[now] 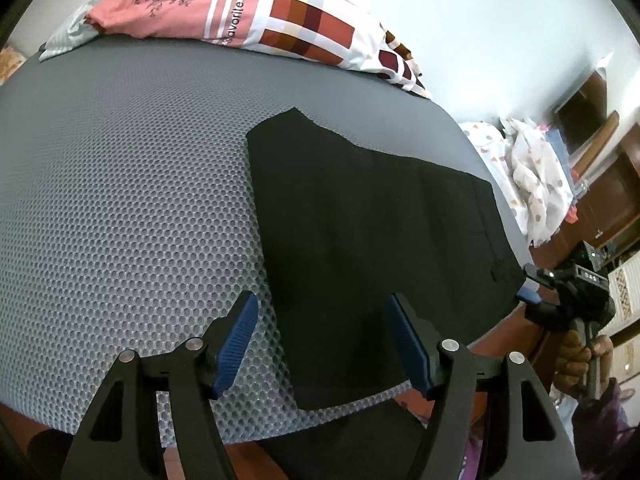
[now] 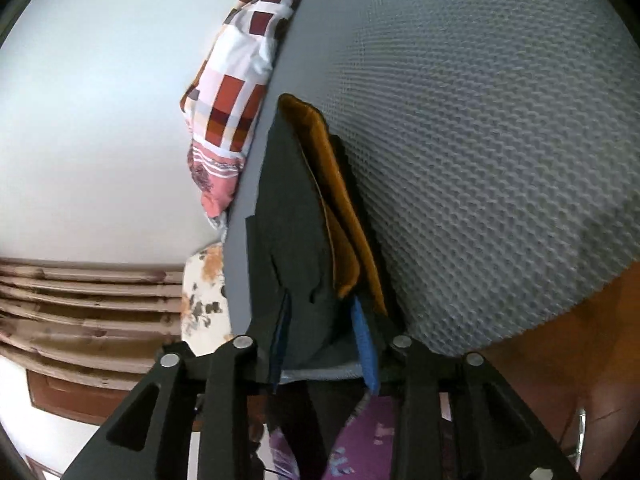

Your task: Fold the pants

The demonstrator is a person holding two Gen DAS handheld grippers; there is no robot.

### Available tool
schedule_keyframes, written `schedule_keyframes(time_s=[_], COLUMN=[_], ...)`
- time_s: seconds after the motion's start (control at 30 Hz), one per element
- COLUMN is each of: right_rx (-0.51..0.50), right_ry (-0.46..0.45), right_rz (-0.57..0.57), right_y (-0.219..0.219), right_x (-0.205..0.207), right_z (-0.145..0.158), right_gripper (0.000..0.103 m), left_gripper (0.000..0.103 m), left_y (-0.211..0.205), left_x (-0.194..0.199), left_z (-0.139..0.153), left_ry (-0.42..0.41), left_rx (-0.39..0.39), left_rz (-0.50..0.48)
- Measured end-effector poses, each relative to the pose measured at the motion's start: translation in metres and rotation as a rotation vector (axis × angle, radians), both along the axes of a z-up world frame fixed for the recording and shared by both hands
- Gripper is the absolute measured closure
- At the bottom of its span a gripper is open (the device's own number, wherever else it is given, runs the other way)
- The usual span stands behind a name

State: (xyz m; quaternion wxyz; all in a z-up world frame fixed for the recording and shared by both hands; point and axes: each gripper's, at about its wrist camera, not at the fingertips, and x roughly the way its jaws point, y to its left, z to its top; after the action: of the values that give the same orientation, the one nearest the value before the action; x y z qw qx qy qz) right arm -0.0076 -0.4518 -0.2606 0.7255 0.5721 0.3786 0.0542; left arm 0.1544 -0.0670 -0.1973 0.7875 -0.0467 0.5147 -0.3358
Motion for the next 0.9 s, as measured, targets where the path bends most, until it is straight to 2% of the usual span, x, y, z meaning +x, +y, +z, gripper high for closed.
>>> schedule_keyframes(time_s=[0.03,0.07,0.1,0.17,0.23,0.3,0.4,0.47,0.57,0.7,0.77,0.83,0.9], right_rx=[-0.026,-0.045,-0.057,-0.104,-0.090,-0.074,-0.055,-0.015,0.050,0.062,0.070,-0.001,-0.098], right_ry=[0.002,0.007,0.003,-0.030,-0.089,-0.105,-0.035,0.026,0.036,0.035,0.030,0.026,0.021], right_rz=[-0.001,-0.007,-0.005,-0.001,0.002,0.006,-0.007,-0.033,-0.055,-0.035,-0.024,-0.006,0.006], right_y=[0.003,0.004,0.005,0.012,0.021,0.025,0.022,0.018,0.013,0.013,0.010,0.011,0.008], right_x=[0.004,0.006,0.007,0.006,-0.002,-0.012,-0.025,-0.029,-0.030,-0.029,-0.028,-0.028,-0.028], right_z=[0.002,0.002,0.004,0.017,0.037,0.044,0.021,-0.005,-0.027,-0.026,-0.022,-0.007,0.013], right_gripper=[0.072,0.087,0.092,0.093,0.093,0.093,0.093,0.093,0.095,0.094,0.089,0.084,0.071], left_gripper=[0.036,0.036,0.036,0.036,0.036,0.035,0.031,0.031,0.031,0.031,0.031,0.031,0.031], left_y=[0.002,0.003,0.004,0.005,0.006,0.006,0.000,-0.006,-0.012,-0.013,-0.013,-0.012,-0.010], left_x=[-0.001,-0.002,-0.003,-0.004,-0.005,-0.007,-0.008,-0.008,-0.007,-0.004,-0.003,0.000,0.001], left_z=[0.000,0.001,0.001,0.003,0.006,0.009,0.006,0.001,-0.007,-0.011,-0.012,-0.014,-0.014], left_ry=[0.000,-0.001,-0.005,-0.006,-0.014,-0.022,-0.030,-0.022,-0.006,-0.002,0.002,0.010,0.017], left_rx=[0.000,0.003,0.007,0.011,0.014,0.006,0.015,0.025,0.050,0.048,0.052,0.051,0.041], left_rz=[0.003,0.005,0.007,0.006,0.006,0.003,-0.006,-0.014,-0.024,-0.025,-0.024,-0.020,-0.018])
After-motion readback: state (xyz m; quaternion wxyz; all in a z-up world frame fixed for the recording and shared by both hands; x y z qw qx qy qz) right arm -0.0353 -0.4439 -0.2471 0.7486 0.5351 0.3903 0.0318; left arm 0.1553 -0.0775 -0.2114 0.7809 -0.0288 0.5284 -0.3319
